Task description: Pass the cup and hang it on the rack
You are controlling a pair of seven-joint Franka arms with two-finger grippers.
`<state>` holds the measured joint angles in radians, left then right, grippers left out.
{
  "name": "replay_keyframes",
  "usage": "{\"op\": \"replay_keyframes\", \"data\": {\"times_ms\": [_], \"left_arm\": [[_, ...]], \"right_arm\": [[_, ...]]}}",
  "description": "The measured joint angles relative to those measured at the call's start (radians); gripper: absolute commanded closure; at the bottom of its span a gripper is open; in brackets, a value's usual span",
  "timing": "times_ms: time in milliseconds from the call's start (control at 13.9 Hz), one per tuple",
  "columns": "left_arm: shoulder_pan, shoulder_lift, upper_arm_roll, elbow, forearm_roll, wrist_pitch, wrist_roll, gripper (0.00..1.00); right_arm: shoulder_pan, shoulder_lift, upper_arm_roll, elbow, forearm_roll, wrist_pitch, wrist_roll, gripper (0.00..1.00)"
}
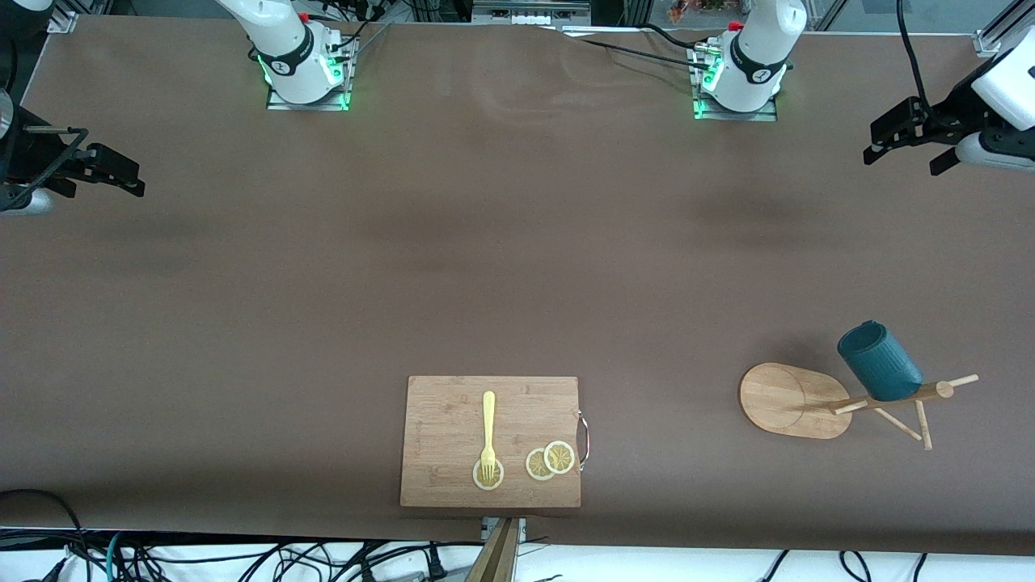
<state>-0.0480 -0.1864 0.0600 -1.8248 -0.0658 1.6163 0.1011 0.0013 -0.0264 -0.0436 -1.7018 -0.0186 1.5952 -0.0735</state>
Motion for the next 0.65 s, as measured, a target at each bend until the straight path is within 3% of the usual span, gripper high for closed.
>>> {"op": "replay_keyframes", "data": {"times_ms": [645], "left_arm": [[-0.002,-0.002,0.002,-0.004,0.009,0.009,0.000,0.00]], "right_arm": [[0.000,0.000,0.002,0.001,0.000,0.009,0.000,0.00]]}}
